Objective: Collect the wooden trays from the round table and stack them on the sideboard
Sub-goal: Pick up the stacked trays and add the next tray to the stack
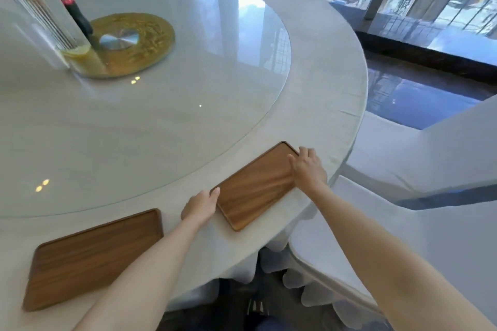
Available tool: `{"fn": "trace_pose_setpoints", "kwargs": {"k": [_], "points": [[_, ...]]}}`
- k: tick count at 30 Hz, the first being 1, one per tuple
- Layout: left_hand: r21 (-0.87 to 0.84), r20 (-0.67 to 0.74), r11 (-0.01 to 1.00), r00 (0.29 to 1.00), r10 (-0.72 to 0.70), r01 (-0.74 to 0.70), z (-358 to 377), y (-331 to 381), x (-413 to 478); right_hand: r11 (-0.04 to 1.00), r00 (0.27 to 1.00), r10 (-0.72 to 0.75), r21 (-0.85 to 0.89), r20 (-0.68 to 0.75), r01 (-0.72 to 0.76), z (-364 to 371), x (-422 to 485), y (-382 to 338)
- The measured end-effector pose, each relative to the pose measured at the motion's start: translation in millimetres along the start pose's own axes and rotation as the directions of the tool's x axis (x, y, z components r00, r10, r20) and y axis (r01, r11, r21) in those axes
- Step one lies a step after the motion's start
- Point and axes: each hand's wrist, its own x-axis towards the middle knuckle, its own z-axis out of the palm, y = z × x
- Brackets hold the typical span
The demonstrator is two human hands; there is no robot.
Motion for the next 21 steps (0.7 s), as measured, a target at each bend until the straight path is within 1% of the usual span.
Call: {"fn": "trace_pose_setpoints", "kwargs": {"k": [4, 7, 11, 14, 17, 21], "points": [[-0.021, -0.031, 0.991, 0.990, -0.135, 0.134, 12, 10, 3, 1.000, 0.997, 0.016, -0.013, 0.072, -0.015, -3, 29, 20], [-0.012, -0.069, 0.983, 0.981, -0.183, 0.183, 14, 13, 3, 1.000, 0.991, 0.010, -0.018, 0.132, -0.007, 4, 40, 27], [-0.017, -0.086, 0.972, 0.968, -0.236, 0.235, 16, 20, -2, 1.000, 0.990, -0.002, -0.010, 0.143, 0.003, 11, 48, 31], [-0.064, -0.093, 0.964, 0.960, -0.265, 0.260, 13, 26, -6, 1.000, 0.990, -0.019, -0.015, 0.143, 0.022, 10, 55, 33], [-0.162, -0.103, 0.950, 0.953, -0.283, 0.265, 10, 27, -8, 0.999, 0.990, -0.029, -0.010, 0.140, 0.031, 9, 57, 34], [-0.269, -0.198, 0.933, 0.935, -0.295, 0.238, -1, 21, -11, 0.998, 0.990, -0.067, 0.000, 0.123, 0.067, 5, 53, 21]]}}
